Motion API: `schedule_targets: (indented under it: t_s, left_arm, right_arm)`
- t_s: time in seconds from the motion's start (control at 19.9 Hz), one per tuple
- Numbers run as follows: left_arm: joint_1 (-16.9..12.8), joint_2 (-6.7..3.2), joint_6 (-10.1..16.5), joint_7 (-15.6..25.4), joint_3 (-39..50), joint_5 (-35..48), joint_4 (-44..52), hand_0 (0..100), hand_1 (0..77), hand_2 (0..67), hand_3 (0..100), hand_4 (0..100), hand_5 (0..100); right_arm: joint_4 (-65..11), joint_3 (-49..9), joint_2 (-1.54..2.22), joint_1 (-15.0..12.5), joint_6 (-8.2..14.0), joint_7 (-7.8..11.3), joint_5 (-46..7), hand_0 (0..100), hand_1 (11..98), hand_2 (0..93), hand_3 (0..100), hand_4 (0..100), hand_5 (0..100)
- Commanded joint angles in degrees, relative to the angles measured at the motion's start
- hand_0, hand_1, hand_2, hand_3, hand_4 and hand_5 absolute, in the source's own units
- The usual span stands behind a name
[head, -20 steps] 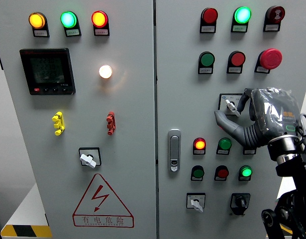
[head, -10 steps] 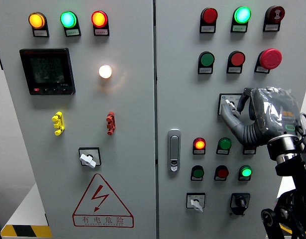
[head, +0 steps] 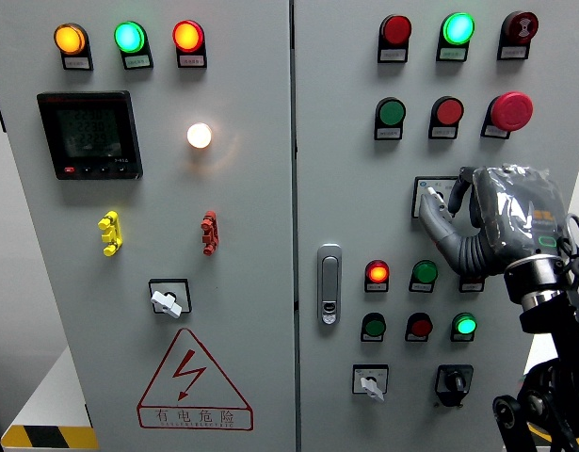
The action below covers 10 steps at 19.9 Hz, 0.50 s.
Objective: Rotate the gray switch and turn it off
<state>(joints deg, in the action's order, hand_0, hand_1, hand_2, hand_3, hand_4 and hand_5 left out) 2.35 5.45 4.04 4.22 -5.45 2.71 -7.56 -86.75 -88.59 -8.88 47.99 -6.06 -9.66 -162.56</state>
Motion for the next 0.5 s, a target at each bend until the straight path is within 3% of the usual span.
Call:
schedule_targets:
  t_s: [0.0,0.45]
  left_arm:
    - [-0.06,0.00,0.00,0.00,0.00,0.02,0.00,85,0.0,13.4,19,8,11]
    - [-0.06,0.00,0.00,0.00,0.00,0.02,0.00,85,0.0,13.4,19,8,11]
  right_arm:
    - [0.00,-0.01,0.00,0.00,0.00,-0.01,-0.04,61,31.8,74.5,100,98,100]
    - [0.00,0.34,-0.09,0.00,0.00,-0.09,-0.13,67,31.8,75.3,100,98,100]
